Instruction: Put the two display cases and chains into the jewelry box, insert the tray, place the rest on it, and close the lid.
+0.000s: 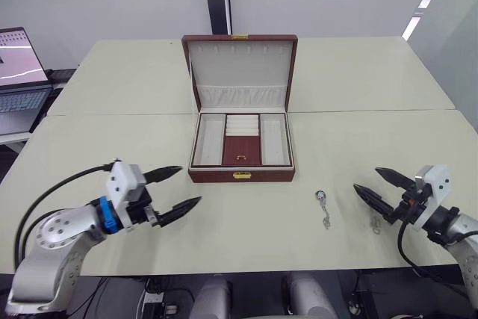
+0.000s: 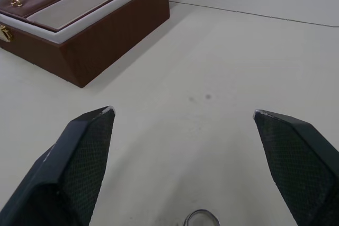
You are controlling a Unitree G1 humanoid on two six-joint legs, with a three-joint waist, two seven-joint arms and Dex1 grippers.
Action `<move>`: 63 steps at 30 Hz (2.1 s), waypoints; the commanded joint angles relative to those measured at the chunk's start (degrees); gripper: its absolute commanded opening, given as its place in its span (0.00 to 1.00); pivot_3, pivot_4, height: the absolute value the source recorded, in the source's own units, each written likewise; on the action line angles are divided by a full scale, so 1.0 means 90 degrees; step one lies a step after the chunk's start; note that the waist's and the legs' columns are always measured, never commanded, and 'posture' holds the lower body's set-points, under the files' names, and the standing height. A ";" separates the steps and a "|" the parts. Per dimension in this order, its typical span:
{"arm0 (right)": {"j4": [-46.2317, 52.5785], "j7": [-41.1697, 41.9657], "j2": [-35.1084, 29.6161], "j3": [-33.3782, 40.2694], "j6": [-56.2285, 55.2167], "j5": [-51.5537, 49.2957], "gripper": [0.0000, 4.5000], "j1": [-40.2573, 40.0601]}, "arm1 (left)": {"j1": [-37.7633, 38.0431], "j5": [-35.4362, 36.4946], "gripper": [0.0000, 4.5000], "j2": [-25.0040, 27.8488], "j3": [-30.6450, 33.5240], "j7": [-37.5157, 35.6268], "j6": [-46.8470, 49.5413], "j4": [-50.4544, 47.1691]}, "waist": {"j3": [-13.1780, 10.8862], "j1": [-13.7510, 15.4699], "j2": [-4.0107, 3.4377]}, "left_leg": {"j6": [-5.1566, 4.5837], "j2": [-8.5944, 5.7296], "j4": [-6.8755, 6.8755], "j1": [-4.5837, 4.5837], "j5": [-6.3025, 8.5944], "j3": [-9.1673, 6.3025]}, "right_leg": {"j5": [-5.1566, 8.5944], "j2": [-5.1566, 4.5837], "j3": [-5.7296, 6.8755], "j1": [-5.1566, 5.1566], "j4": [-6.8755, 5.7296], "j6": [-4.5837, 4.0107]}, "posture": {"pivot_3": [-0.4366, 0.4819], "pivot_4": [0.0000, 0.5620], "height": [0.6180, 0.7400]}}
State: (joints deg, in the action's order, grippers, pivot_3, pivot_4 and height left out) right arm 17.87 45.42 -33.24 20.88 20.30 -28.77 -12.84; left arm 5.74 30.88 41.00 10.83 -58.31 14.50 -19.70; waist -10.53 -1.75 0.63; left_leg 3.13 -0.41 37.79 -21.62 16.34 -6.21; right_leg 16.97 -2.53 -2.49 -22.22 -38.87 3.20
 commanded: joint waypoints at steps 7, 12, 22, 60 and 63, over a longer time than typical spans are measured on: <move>0.0763 -0.0766 0.0546 -0.0012 -0.0653 0.0657 0.99 -0.1206 | -0.0637 -0.0128 1.00 -0.0034 -0.1226 -0.0818 -0.0261 -0.0253 | 0.0001 -0.0005 -0.0001 | 0.0000 0.0000 0.0000 0.0006 0.0000 0.0002 | 0.0000 0.0002 -0.0004 0.0003 -0.0001 0.0000 | 0.48 0.27 1.00; 0.0591 -0.0971 0.0694 -0.0220 -0.1007 0.1071 0.99 -0.1453 | -0.0742 -0.0240 1.00 -0.0086 -0.1498 -0.1079 -0.0512 -0.0088 | 0.0002 -0.0014 -0.0003 | -0.0001 0.0002 -0.0001 0.0011 0.0000 0.0007 | 0.0001 0.0005 -0.0009 0.0004 -0.0001 0.0000 | 0.48 0.27 1.00; -0.0067 -0.1111 0.0865 -0.0606 -0.1649 0.1633 0.99 -0.1616 | -0.0706 -0.0491 1.00 -0.0315 -0.1661 -0.1275 -0.1168 0.0484 | 0.0005 -0.0008 0.0002 | -0.0001 0.0003 -0.0001 0.0017 0.0000 0.0006 | 0.0001 0.0006 -0.0008 0.0011 -0.0001 0.0000 | 0.48 0.27 1.00; 0.0815 -0.0757 0.0313 -0.0224 -0.0564 0.0094 0.00 -0.0825 | -0.0783 -0.0505 1.00 -0.0624 -0.1514 -0.1064 -0.1423 0.0859 | 0.0019 -0.0007 0.0012 | -0.0001 0.0005 -0.0001 0.0030 0.0000 0.0004 | 0.0002 0.0008 -0.0008 0.0025 -0.0002 -0.0002 | 0.48 0.27 1.00; 0.1123 -0.0738 0.0062 -0.0272 -0.0195 -0.0175 0.00 -0.0489 | -0.0726 -0.0510 1.00 -0.0684 -0.1452 -0.0880 -0.1413 0.0839 | 0.0019 -0.0005 0.0013 | -0.0001 0.0004 -0.0001 0.0028 0.0000 0.0001 | 0.0002 0.0008 -0.0006 0.0025 -0.0001 -0.0002 | 0.48 0.27 1.00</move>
State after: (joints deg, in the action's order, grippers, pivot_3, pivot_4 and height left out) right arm 24.87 38.49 -31.80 17.34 17.24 -28.31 -18.22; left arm -1.02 26.21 35.13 -3.89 -67.17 2.88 -11.16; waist -10.36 -1.79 0.74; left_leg 3.12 -0.37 37.78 -21.36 16.34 -6.19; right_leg 16.98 -2.46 -2.55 -22.00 -38.88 3.19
